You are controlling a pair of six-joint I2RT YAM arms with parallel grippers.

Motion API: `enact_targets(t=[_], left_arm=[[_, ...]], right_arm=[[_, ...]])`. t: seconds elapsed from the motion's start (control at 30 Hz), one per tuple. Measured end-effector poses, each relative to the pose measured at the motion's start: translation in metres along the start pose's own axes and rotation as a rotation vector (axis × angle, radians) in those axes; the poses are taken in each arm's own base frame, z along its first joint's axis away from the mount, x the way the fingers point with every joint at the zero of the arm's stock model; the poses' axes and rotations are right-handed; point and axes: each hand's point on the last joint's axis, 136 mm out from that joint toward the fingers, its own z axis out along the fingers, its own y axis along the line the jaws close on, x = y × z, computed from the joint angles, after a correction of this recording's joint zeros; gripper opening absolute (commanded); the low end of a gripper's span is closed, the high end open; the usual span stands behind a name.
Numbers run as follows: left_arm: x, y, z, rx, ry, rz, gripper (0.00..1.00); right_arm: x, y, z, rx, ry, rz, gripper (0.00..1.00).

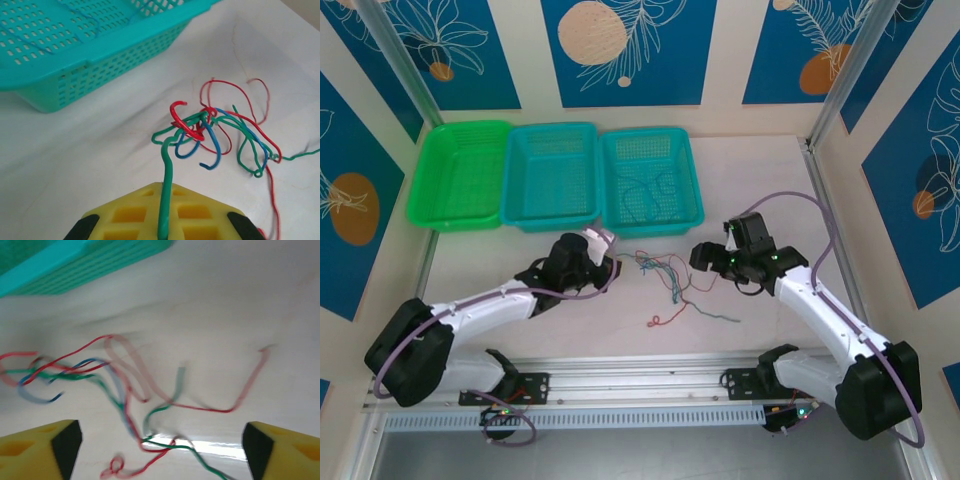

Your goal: Untangle the cables

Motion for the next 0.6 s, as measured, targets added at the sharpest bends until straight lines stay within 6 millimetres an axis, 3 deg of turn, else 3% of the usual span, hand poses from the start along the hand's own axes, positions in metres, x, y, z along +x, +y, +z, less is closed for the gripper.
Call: enact_targets(t=[0.17, 0.23, 0.47, 0.6], left_arm=[[0.015, -0.02, -0.001, 0.13, 0.024, 0.062, 0.0], [0.019, -0.026, -0.001, 0.172, 0.028, 0.086, 0.0], [0.011, -0.039, -0.008, 0.236, -0.015, 0.157, 0.0], [0.005, -0.038, -0.011, 0.22, -0.037, 0.176, 0.0]], right_arm=[[0.029, 0.071, 0.011, -0.217, 0.101, -0.268, 0.92], [0.032, 0.09, 0.018, -0.265, 0.116, -0.335, 0.92], [0.004, 0.112, 0.061, -0.22, 0.172, -0.3, 0.87], [0.013, 0.12, 0.072, -0.256, 0.234, -0.28, 0.82]])
